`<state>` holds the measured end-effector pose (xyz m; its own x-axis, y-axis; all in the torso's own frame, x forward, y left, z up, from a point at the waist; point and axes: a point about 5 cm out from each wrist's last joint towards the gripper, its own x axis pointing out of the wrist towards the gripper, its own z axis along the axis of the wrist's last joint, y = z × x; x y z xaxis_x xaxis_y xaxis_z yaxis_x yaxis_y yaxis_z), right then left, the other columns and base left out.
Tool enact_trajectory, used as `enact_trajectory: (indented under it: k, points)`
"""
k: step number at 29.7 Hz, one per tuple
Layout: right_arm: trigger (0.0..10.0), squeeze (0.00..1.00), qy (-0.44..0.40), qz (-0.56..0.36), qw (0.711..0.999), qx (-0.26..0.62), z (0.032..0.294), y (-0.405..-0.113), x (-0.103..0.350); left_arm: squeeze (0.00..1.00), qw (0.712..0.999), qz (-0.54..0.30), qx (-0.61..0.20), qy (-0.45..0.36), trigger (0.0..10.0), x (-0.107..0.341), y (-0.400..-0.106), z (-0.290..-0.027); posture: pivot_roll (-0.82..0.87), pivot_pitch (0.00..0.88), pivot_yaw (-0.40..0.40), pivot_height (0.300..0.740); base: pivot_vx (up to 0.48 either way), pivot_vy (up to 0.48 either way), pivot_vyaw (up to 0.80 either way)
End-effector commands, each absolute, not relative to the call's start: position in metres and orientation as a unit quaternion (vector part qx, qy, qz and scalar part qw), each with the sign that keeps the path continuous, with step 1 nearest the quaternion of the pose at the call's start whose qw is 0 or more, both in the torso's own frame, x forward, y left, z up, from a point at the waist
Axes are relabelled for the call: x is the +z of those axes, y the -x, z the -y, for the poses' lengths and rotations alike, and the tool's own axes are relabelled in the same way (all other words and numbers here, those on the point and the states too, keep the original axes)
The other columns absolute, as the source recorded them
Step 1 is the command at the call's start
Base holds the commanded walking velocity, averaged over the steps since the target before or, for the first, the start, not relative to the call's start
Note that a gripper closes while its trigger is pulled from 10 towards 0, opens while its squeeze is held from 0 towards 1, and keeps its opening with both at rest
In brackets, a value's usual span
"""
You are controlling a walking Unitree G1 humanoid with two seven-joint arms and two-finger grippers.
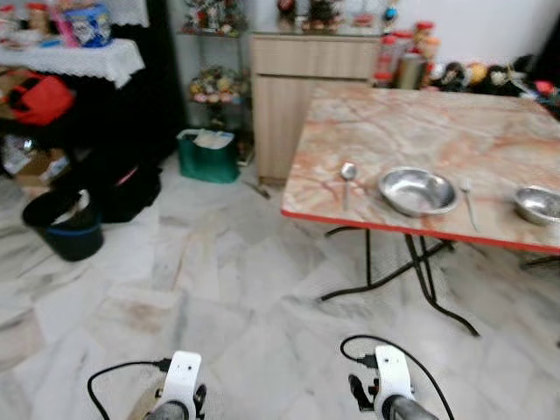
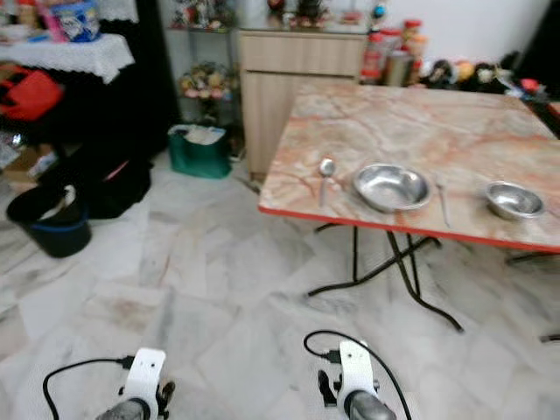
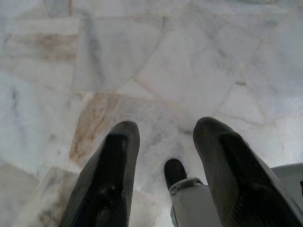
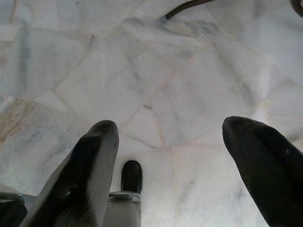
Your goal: Setting the table
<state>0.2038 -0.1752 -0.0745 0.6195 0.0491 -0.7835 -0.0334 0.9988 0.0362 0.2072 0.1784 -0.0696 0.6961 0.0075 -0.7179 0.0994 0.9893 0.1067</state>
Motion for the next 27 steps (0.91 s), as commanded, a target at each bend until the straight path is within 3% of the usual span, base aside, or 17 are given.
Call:
enact_trajectory:
  k: [1, 11, 18, 27]
  points:
    - [10.0, 0.0, -0.01, -0.431, 0.902, 0.026, 0.1728, -0.2073, -0.0727, 0.0, 0.917, -0.391, -0.024, -0.075, 10.0, -0.0689, -0.2084, -0.1812, 0.02, 0.0, -0.025, 0.74, 0.0, 0.0, -0.61]
    - [10.0, 0.0, -0.01, -0.43, 0.903, 0.027, 0.1723, -0.2088, -0.0719, 0.0, 0.917, -0.391, -0.027, -0.077, 10.0, -0.0688, -0.2087, -0.1805, 0.02, 0.0, -0.027, 0.74, 0.0, 0.0, -0.61]
    - [10.0, 0.0, -0.009, -0.429, 0.903, 0.027, 0.1723, -0.2094, -0.0716, 0.0, 0.916, -0.392, -0.026, -0.082, 10.0, -0.0688, -0.2092, -0.18, 0.02, 0.0, -0.028, 0.74, 0.0, -0.441, -0.61]
    - [10.0, 0.0, -0.014, -0.423, 0.906, 0.022, 0.1724, -0.2106, -0.0708, 0.0, 0.918, -0.389, -0.024, -0.078, 10.0, -0.0679, -0.2104, -0.1808, 0.02, 0.0, -0.026, 0.74, 0.0, 0.0, 0.0]
